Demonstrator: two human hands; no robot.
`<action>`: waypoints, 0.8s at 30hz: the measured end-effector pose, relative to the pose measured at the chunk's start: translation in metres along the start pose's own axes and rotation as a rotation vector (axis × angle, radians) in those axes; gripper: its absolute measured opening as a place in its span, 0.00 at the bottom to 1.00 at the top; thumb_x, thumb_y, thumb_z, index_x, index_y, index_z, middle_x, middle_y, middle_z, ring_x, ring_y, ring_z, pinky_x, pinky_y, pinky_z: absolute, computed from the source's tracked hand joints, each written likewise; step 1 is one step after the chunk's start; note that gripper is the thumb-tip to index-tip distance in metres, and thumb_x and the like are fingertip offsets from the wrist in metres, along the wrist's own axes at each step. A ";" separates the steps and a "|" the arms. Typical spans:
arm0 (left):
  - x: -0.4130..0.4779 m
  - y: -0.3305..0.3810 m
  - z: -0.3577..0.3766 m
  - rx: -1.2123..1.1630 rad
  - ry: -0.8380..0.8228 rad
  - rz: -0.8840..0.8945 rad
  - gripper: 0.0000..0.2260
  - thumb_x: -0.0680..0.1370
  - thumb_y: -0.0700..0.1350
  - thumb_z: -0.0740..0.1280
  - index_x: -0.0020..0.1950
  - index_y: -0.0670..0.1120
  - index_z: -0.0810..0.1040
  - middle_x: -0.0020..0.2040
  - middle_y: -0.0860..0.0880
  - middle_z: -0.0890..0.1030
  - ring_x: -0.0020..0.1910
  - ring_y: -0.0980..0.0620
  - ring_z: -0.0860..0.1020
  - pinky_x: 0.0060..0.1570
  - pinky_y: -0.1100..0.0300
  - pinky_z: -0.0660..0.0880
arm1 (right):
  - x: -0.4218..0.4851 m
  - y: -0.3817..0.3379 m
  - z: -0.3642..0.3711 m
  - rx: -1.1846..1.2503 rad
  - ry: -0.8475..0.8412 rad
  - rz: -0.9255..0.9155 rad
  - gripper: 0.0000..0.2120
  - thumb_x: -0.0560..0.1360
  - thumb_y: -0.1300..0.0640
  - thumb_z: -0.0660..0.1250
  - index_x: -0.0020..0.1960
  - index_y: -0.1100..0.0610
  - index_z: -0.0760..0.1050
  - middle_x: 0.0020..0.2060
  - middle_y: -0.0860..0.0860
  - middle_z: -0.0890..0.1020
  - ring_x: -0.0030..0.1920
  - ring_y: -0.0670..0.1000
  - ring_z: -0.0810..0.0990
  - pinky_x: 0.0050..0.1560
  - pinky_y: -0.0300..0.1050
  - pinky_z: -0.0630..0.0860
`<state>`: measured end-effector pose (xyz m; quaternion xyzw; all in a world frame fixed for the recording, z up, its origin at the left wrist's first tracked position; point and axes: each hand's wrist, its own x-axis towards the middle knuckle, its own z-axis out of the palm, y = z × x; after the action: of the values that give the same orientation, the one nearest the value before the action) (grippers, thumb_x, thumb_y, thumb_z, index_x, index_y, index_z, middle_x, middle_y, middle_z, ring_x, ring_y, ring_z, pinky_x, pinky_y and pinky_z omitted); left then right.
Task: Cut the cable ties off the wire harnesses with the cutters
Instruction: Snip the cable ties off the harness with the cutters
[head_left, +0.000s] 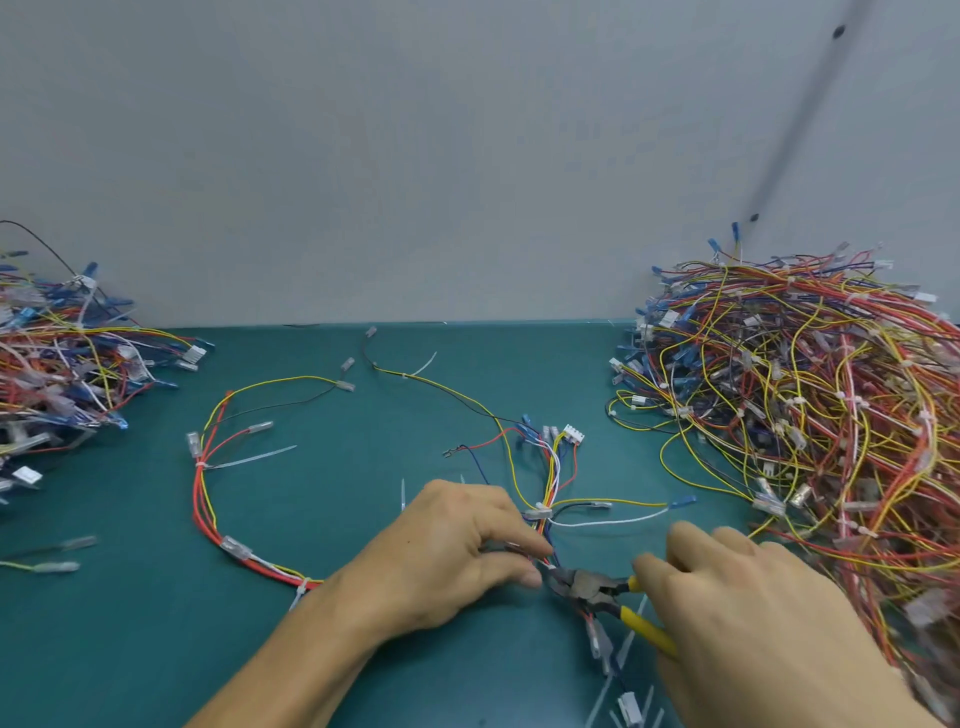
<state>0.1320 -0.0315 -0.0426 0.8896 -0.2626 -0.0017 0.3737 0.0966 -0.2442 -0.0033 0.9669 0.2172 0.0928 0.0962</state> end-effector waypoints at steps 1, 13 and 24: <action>0.000 -0.001 0.002 -0.034 0.014 -0.013 0.10 0.71 0.45 0.75 0.50 0.55 0.84 0.41 0.56 0.81 0.41 0.66 0.75 0.44 0.72 0.69 | -0.001 -0.001 0.001 -0.015 0.019 0.003 0.20 0.35 0.58 0.77 0.23 0.56 0.72 0.22 0.52 0.70 0.19 0.56 0.70 0.26 0.43 0.56; 0.000 -0.008 0.008 -0.108 -0.011 -0.070 0.07 0.71 0.43 0.76 0.47 0.53 0.85 0.38 0.61 0.79 0.39 0.64 0.76 0.39 0.73 0.66 | -0.008 0.003 0.017 -0.025 0.131 0.047 0.18 0.36 0.59 0.76 0.24 0.57 0.73 0.22 0.53 0.70 0.20 0.58 0.70 0.25 0.43 0.58; 0.000 -0.010 0.009 -0.171 0.025 -0.129 0.05 0.74 0.45 0.72 0.44 0.57 0.84 0.38 0.60 0.80 0.36 0.58 0.75 0.39 0.60 0.72 | -0.009 0.003 0.018 -0.041 0.207 0.070 0.18 0.39 0.59 0.76 0.24 0.58 0.71 0.23 0.53 0.69 0.21 0.57 0.70 0.28 0.44 0.57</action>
<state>0.1349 -0.0319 -0.0558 0.8695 -0.1991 -0.0370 0.4505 0.0937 -0.2530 -0.0210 0.9571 0.1901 0.1997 0.0896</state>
